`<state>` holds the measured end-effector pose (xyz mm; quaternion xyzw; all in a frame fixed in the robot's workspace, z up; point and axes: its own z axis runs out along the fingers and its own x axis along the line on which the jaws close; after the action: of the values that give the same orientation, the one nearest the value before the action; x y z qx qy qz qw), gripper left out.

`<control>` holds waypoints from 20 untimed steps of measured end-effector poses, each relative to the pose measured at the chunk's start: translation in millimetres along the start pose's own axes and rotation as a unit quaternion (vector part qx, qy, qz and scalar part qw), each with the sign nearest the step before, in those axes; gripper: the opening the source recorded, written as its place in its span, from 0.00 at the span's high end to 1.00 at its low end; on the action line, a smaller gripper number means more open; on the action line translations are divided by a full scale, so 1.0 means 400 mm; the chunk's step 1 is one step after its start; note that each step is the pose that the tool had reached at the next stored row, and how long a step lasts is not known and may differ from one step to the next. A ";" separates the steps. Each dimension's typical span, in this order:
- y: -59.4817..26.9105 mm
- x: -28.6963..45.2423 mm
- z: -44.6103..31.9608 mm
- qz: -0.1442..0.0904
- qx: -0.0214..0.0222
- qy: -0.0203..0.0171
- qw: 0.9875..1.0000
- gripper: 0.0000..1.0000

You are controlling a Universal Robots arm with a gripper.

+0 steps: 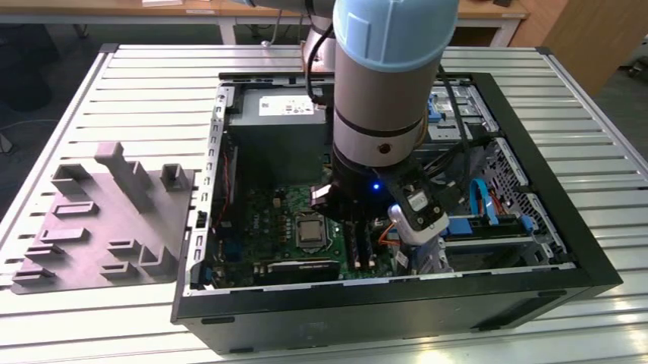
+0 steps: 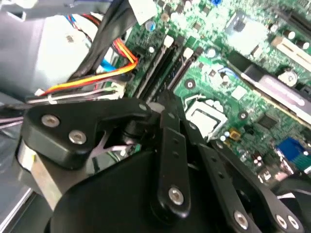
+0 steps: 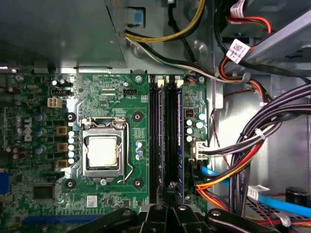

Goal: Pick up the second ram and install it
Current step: 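Press down the second ram until it locks into place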

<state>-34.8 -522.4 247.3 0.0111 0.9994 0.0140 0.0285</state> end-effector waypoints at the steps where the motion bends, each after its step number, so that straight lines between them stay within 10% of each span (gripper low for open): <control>1: 0.000 0.000 0.000 0.000 0.000 0.000 1.000 0.89; 20: 0.061 0.001 -0.006 0.000 0.000 0.000 1.000 0.89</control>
<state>-34.8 -498.0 250.4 0.0111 0.9994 0.0139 0.0284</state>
